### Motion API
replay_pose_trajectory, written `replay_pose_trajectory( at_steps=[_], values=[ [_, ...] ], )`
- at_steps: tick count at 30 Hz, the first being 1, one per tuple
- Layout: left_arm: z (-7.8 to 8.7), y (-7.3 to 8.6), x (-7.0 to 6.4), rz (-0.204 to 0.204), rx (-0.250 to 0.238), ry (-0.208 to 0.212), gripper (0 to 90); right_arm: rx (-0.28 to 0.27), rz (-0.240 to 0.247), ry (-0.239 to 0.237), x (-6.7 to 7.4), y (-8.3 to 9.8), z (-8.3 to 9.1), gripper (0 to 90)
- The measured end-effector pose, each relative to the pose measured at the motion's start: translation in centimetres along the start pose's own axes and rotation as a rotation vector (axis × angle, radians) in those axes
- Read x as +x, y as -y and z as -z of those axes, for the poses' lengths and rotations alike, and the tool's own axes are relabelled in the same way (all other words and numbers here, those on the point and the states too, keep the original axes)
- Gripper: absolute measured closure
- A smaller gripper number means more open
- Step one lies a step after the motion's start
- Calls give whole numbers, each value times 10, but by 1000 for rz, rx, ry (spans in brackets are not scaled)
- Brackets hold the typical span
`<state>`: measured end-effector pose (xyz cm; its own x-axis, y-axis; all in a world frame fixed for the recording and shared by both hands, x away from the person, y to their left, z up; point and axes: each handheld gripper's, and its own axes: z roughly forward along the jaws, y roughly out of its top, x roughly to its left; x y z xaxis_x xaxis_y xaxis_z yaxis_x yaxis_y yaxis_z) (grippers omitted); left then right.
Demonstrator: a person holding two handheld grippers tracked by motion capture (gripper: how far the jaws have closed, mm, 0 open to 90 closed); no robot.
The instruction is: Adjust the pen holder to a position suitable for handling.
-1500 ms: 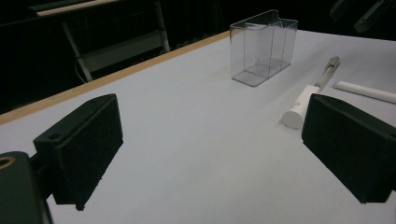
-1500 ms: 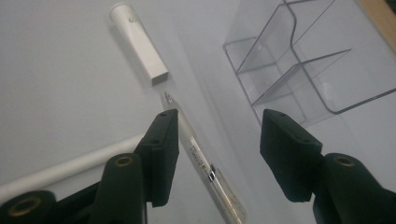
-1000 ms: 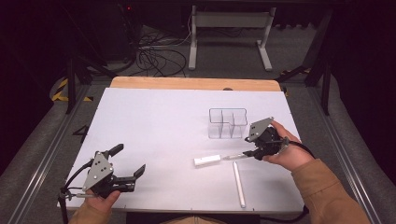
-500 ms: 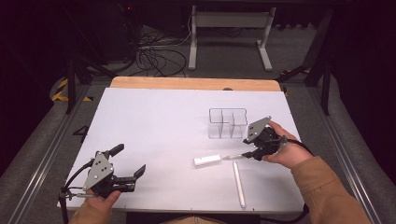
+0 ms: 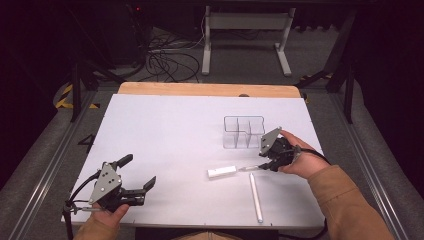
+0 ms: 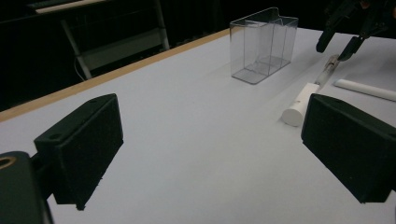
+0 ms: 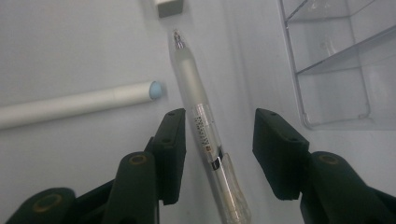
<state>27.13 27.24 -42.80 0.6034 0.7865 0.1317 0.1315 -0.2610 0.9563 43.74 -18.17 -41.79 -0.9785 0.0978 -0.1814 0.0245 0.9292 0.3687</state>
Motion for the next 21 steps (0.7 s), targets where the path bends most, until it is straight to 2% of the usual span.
replay_pose_trajectory(
  at_steps=[9, 21],
  values=[
    [0, 0, 0, 0, 0, -1, 61, 42, 30, -18, -2, -2, -11, 579],
    [0, 0, 0, -1, 5, -1, 61, 93, 82, -34, -1, -4, -19, 666]
  ],
)
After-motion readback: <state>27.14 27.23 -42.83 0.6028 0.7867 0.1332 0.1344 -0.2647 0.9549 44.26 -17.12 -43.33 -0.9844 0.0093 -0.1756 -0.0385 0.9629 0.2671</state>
